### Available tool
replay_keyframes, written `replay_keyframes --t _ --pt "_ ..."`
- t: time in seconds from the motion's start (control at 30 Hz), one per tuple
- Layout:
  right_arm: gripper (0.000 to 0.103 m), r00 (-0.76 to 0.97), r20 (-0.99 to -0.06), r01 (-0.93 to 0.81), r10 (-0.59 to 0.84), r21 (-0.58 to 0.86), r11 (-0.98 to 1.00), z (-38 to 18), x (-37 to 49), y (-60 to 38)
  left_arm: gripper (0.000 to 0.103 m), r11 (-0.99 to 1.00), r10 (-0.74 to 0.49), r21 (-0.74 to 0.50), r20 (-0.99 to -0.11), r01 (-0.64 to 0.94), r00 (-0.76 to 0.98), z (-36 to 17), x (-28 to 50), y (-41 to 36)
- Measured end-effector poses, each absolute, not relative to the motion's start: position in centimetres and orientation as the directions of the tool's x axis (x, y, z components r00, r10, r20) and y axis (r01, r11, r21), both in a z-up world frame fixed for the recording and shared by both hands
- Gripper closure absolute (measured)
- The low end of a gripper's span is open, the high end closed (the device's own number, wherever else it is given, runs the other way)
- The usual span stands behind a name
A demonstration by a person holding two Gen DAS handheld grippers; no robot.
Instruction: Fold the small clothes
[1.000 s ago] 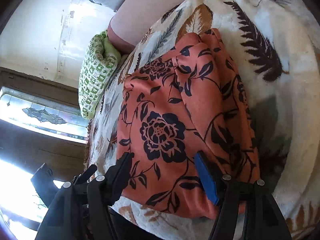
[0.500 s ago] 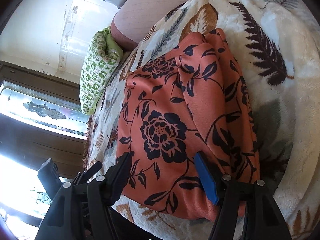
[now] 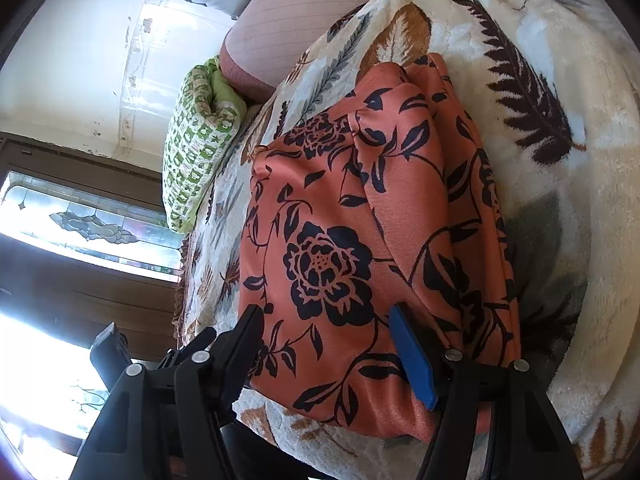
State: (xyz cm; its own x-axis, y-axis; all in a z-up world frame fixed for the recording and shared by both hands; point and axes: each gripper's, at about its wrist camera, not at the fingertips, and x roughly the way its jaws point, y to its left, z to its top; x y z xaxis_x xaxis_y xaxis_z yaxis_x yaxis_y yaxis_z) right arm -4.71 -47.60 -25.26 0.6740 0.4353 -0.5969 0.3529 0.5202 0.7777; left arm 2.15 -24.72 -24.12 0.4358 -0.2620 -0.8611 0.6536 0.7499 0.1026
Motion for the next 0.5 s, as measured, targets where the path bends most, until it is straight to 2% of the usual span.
replay_keyframes --t 0.5 --pt "0.034 0.675 -0.593 0.354 0.44 0.783 0.512 -25.36 -4.69 -47.79 0.005 0.752 -0.263 0.098 -0.862 0.652 0.433 -24.44 2.18 -24.77"
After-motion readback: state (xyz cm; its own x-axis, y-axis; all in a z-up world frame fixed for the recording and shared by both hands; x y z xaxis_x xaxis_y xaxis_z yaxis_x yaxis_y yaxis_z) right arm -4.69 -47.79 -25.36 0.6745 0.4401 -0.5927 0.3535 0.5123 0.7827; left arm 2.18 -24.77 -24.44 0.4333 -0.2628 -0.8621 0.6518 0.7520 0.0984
